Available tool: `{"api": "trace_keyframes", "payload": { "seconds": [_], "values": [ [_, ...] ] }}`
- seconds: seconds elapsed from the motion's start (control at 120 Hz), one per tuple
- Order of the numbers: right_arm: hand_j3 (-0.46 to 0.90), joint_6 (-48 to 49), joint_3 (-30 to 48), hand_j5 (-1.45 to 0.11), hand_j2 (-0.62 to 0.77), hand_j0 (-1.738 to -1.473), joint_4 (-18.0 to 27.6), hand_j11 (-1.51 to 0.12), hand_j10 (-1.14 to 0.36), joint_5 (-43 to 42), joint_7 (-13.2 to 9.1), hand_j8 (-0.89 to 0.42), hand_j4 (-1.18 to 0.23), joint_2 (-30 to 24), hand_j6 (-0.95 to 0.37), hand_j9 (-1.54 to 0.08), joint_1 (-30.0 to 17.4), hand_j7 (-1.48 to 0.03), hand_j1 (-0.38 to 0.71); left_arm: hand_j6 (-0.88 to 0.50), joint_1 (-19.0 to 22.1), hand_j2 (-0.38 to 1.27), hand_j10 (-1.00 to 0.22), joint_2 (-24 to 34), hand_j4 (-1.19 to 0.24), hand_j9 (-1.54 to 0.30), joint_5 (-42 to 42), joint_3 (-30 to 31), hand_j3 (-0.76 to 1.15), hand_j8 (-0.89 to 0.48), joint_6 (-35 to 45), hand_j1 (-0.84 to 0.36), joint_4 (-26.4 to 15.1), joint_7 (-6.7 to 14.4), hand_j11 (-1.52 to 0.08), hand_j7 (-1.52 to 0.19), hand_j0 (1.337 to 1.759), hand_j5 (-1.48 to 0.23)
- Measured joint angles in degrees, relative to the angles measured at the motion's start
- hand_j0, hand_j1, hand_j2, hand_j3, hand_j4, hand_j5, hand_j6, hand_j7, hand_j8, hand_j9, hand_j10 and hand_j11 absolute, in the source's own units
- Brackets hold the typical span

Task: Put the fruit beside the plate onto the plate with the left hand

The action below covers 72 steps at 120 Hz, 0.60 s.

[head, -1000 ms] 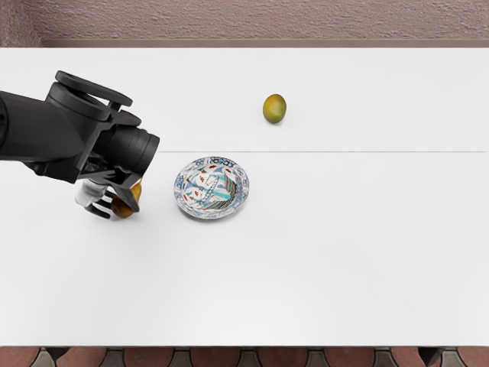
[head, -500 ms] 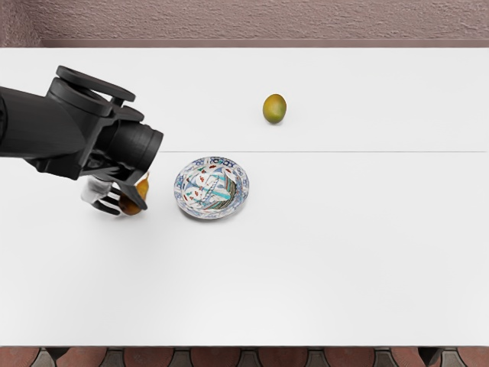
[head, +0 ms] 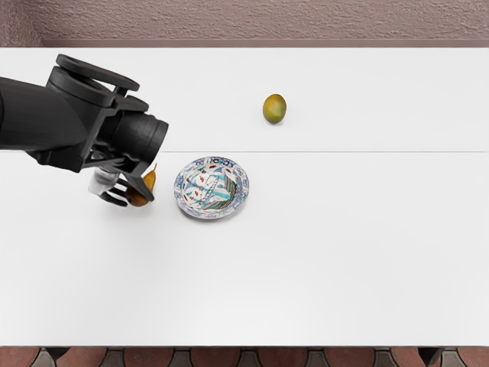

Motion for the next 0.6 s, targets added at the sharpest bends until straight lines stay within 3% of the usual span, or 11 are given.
{"api": "trace_keyframes", "payload": {
  "seconds": [0.6],
  "values": [
    [0.00, -0.01, 0.02, -0.02, 0.00, -1.658, 0.01, -0.02, -0.01, 0.03, -0.01, -0.01, -0.01, 0.00, -0.01, -0.02, 0.00, -0.02, -0.33, -0.50, -1.96, 0.42, -0.67, 0.00, -0.65, -0.88, 0.08, -1.67, 0.00, -0.50, 0.06, -0.37, 0.00, -0.04, -0.88, -0.88, 1.658, -0.90]
  ]
}}
